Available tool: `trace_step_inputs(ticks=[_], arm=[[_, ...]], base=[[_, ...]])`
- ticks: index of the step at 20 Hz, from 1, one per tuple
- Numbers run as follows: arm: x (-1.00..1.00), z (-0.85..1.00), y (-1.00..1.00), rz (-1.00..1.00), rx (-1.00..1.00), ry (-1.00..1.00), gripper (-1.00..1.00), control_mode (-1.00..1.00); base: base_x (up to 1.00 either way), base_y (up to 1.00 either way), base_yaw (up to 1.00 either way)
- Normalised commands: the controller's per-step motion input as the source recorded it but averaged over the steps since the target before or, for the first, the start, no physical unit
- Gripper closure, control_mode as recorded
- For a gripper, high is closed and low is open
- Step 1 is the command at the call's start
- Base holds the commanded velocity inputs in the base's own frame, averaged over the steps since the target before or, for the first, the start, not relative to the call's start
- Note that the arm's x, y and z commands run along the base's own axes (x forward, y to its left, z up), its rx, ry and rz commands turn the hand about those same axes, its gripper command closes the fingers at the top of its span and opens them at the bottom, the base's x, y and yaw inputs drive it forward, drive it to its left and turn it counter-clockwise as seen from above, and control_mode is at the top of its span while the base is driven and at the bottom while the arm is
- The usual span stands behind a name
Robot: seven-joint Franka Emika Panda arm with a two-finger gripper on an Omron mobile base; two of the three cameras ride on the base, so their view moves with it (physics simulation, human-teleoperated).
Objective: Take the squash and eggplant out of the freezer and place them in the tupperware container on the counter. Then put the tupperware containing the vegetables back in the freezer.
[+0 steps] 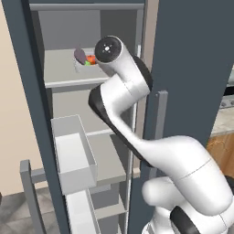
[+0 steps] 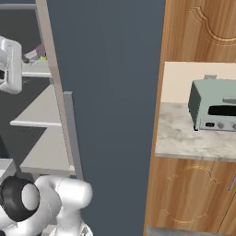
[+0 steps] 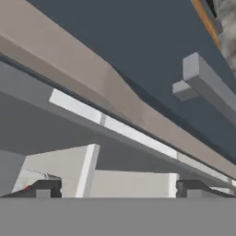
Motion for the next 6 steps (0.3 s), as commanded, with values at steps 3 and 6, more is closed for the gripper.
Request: trace_step_inputs(ticks=[3, 6], arm=[[-1.0, -0.19, -0.04, 0.24, 0.03, -0.18, -1.0, -1.0], [-1.0, -0.02, -0.04, 0.17, 0.05, -0.19, -1.0, -1.0]], base=[[0.0, 0.0, 0.0], [0.0, 0.0, 0.0]])
